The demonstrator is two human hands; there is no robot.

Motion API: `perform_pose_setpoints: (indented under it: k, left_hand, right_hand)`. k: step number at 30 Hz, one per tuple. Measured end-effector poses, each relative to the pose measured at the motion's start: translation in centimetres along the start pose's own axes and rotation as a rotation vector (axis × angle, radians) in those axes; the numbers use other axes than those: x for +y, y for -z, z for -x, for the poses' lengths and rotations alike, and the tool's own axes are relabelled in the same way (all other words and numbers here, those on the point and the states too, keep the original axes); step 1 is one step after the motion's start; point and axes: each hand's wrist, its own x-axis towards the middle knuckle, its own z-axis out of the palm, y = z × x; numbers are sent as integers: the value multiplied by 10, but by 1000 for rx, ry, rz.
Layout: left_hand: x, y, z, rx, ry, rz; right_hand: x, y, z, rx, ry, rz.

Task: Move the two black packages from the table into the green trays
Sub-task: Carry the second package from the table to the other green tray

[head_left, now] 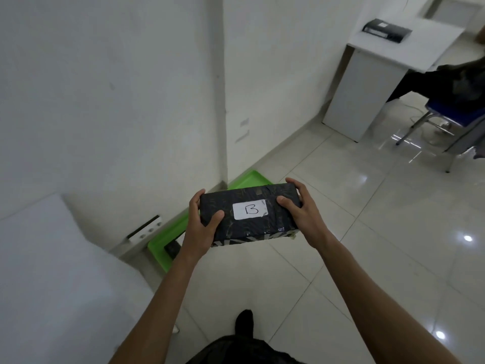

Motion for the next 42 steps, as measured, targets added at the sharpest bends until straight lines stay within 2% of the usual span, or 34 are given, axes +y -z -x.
perform_pose_setpoints:
  k: [9,19,28,35,42]
  left_hand:
    - [18,-110,-144,5,12,-41]
    - [33,-227,-268,272,50,-42]
    - [29,-269,-361,420,76,19]
    - [26,-271,-419,452,120,-4]
    - [11,-280,-469,552,187,-31]
  right_hand:
    - [-19,94,-162,-22,-5,-3]
    - [-58,176,-361,-252,-23,36]
    - [-65,186,-494,-388,-55,71]
    - [-63,175,-560,-423,-84,58]
    - [-49,159,-626,-479,-93,84]
